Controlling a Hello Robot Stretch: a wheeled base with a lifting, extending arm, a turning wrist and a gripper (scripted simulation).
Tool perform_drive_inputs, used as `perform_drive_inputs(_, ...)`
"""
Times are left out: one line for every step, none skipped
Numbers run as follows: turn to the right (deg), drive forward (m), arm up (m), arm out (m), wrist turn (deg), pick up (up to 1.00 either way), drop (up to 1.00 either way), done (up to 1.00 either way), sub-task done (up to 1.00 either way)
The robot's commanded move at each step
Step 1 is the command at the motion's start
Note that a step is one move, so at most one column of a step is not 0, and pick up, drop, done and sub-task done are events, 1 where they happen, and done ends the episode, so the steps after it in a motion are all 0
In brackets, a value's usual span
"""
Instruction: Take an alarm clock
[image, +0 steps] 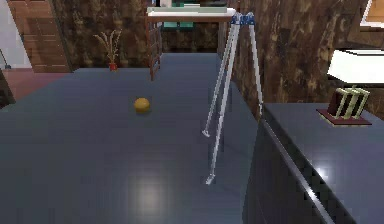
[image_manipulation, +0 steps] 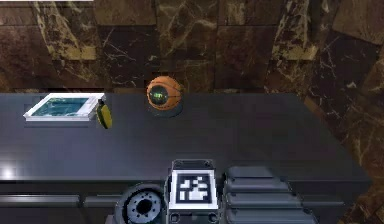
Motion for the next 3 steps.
perform_drive_inputs(0.0, 0.00, 0.00, 0.38, 0.0, 0.00, 0.00, 0.00, 0.00)
perform_drive_inputs(0.0, 0.00, 0.00, 0.00, 45.0, 0.00, 0.00, 0.00, 0.00)
perform_drive_inputs(0.0, 0.00, 0.00, 0.00, 45.0, 0.00, 0.00, 0.00, 0.00)
